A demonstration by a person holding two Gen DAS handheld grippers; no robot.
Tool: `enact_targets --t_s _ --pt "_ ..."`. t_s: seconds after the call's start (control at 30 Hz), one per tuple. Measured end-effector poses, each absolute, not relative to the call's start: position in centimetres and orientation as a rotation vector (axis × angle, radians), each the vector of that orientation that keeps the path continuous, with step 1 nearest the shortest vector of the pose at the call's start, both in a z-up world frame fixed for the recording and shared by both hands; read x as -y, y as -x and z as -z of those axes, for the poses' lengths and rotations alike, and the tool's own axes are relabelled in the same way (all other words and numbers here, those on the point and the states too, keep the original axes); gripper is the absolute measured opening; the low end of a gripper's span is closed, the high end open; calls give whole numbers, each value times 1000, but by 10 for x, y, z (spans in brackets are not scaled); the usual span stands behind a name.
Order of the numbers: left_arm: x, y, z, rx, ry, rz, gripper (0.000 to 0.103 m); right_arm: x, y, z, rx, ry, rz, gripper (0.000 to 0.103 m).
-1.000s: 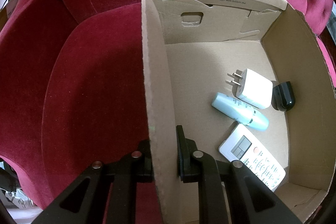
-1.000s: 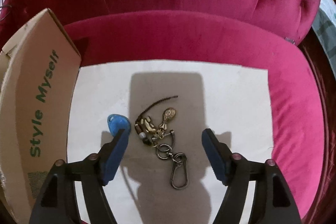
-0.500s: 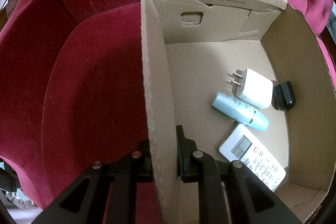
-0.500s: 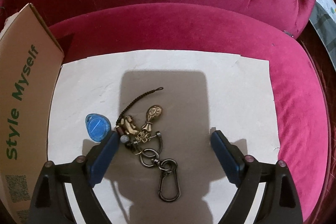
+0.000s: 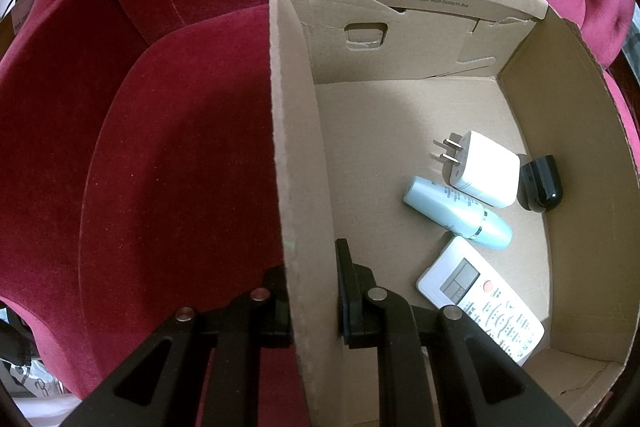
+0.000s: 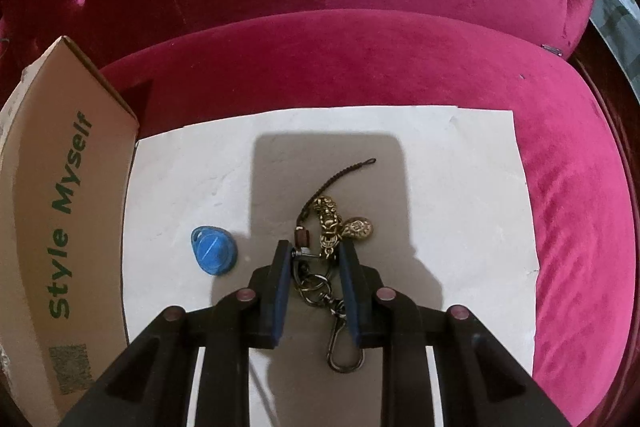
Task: Organize rigid objects
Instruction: 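Lift the keychain and carry it over the box with the right gripper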
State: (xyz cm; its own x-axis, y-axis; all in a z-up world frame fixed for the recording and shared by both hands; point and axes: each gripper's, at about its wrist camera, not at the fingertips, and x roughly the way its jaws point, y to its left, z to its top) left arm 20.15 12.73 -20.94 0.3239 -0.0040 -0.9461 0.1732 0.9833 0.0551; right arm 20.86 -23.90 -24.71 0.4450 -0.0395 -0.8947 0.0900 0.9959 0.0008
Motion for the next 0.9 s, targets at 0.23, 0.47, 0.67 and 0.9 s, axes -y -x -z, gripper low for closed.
enact_targets --t_s 0.23,0.47,0.67,0.9 --pt "-127 -202 210 -1237 -158 117 16 240 -205 233 -1084 -69 83 24" --pt "-127 -202 210 -1236 -158 116 16 236 -198 214 -1043 -63 77 23" --pt "-127 -202 210 -1236 -159 116 16 231 -188 201 -1016 -56 82 23" --pt "-128 -202 210 -1237 -157 116 16 219 -174 180 -976 -30 83 23"
